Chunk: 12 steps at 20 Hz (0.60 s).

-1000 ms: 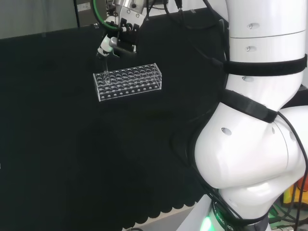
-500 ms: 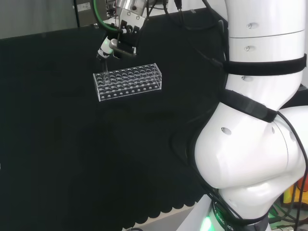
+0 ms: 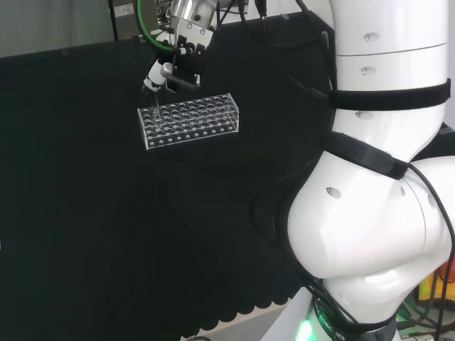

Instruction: Put the test tube back in the rack.

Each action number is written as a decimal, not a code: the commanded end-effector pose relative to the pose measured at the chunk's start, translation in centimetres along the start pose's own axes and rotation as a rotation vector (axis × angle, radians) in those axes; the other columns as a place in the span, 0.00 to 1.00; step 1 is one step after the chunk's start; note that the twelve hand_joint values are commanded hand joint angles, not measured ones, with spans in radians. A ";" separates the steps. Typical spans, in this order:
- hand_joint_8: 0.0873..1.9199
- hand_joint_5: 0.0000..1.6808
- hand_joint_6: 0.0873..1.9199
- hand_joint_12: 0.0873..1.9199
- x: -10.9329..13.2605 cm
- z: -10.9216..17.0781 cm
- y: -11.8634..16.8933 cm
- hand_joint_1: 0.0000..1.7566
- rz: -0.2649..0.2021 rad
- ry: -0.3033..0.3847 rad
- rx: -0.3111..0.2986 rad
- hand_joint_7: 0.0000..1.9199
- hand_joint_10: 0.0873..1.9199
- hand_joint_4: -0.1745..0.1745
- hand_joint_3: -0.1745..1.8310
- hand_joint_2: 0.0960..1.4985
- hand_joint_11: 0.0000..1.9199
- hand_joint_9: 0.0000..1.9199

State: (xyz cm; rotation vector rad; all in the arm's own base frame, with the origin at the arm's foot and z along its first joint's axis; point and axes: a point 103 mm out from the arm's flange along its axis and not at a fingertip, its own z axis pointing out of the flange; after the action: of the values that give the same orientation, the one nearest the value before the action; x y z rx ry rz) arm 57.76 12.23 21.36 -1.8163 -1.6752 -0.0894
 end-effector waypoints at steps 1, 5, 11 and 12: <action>0.32 0.82 0.00 0.43 -0.1 0.3 0.1 0.76 0.004 0.001 0.008 0.72 0.36 0.00 0.30 0.47 0.66 0.84; 0.32 0.82 0.00 0.43 -0.3 0.7 0.3 0.76 0.011 0.006 0.018 0.72 0.36 0.00 0.30 0.47 0.66 0.84; 0.32 0.82 0.00 0.43 -0.8 1.3 0.8 0.76 0.015 0.017 0.028 0.72 0.36 0.00 0.30 0.47 0.66 0.84; 0.32 0.82 0.00 0.43 -0.8 1.3 0.9 0.76 0.015 0.018 0.030 0.72 0.36 0.00 0.30 0.47 0.66 0.84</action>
State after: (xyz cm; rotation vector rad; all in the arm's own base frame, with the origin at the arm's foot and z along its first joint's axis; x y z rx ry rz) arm 57.81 12.26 19.82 -1.8051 -1.6460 -0.0712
